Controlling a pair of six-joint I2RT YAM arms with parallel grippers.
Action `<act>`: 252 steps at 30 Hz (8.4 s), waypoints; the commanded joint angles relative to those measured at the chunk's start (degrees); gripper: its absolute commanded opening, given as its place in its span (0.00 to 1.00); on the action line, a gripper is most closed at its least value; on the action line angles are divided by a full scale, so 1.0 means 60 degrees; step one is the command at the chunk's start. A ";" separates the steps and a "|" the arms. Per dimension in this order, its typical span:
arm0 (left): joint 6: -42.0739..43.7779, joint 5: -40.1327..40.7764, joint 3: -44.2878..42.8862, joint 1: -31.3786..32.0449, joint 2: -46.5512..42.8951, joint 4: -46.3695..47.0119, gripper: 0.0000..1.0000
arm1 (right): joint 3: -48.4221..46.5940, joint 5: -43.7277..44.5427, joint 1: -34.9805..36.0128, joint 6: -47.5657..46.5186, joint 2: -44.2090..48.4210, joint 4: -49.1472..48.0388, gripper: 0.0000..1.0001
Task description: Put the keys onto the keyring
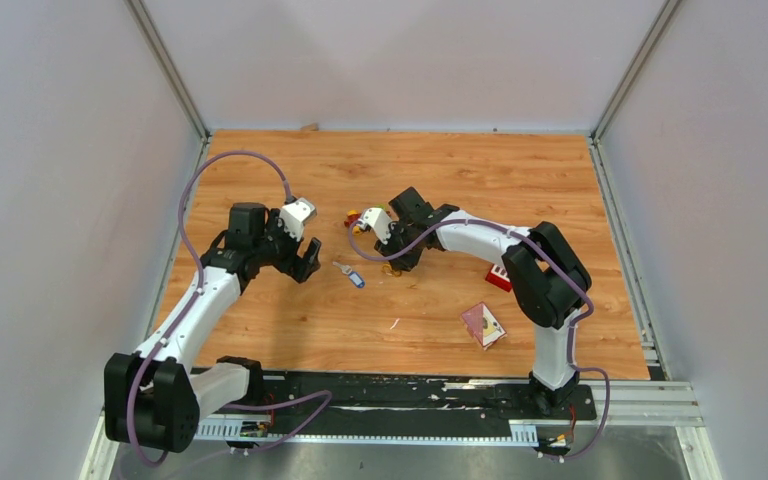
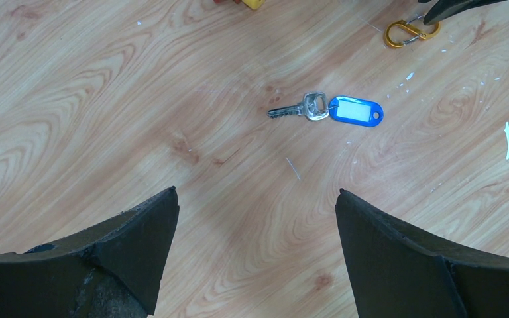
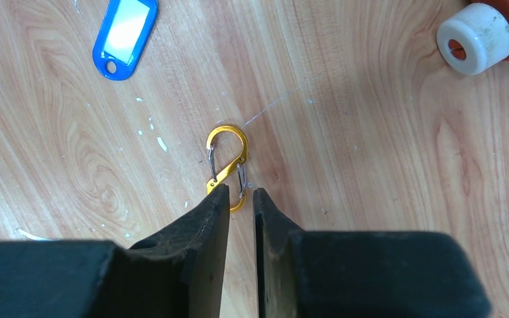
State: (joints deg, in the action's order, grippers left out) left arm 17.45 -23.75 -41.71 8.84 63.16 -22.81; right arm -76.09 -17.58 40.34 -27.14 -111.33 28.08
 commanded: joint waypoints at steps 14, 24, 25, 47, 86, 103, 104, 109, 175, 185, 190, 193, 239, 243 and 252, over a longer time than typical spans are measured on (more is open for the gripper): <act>-0.0103 -0.0187 -0.0197 -0.0049 -0.0183 0.0392 0.95 | 0.0038 0.0163 -0.0028 -0.0140 -0.0059 -0.0080 0.19; -0.0057 -0.0097 -0.0138 -0.0053 -0.0317 0.0354 0.95 | 0.0197 0.0184 -0.0007 -0.0021 -0.0223 -0.0182 0.19; -0.0053 -0.0074 -0.0138 -0.0053 -0.0318 0.0351 0.95 | 0.0222 0.0202 0.0000 -0.0024 -0.0243 -0.0206 0.19; 0.0323 0.0036 -0.0110 -0.0053 -0.0209 0.0369 0.96 | 0.0409 0.0319 -0.0078 -0.0343 0.0504 -0.0463 0.00; -0.7266 -0.4336 -0.3138 0.1859 0.4379 0.4443 0.48 | 0.1370 0.0309 0.0120 -0.0190 0.4242 -0.2013 0.00; -0.7332 -0.4383 -0.3073 0.2093 0.4690 0.4518 0.38 | 0.1403 0.0367 0.0125 -0.0132 0.4243 -0.2057 0.00; -0.7338 -0.4396 -0.3073 0.2100 0.4686 0.4530 0.36 | 0.1411 0.0363 0.0126 -0.0122 0.4240 -0.2057 0.00; -0.7372 -0.4421 -0.3107 0.2115 0.4723 0.4540 0.29 | 0.1446 0.0382 0.0118 -0.0155 0.4172 -0.2057 0.00; -0.2008 -0.5508 -0.1511 0.2764 0.0476 0.4356 0.53 | 0.1583 -0.6058 -0.1010 0.1647 0.5247 -0.2071 0.00; -0.5110 -0.5568 0.0494 0.2599 0.0474 0.9550 0.67 | 0.2192 -0.6597 -0.1253 0.3145 0.5343 -0.3597 0.00; -0.6156 -0.5732 0.1099 0.2599 0.0602 1.1620 0.61 | 0.2457 -0.6760 -0.1320 0.3422 0.5320 -0.4104 0.00; -0.6226 -0.5926 0.1094 0.2598 0.0711 1.1653 0.51 | 0.2530 -0.6840 -0.1338 0.3521 0.5334 -0.4280 0.00; -0.5601 -0.6053 0.0651 0.2812 0.0997 1.0040 0.00 | 0.2436 -0.6458 -0.1580 0.2623 0.5473 -0.3495 0.18; -0.3417 -0.6078 0.0099 0.2878 0.0679 0.7268 0.00 | 0.1890 -0.6053 -0.1571 0.1506 0.5727 -0.2172 0.41; -0.0779 -0.5987 -0.0469 0.3440 0.0479 0.4285 0.00 | 0.1830 -0.6936 -0.1400 0.1505 0.5812 -0.2300 0.34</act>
State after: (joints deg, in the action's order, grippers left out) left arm 3.62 -59.46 -41.58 27.99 66.78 12.12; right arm -62.50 -56.07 31.07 -16.53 -76.38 14.04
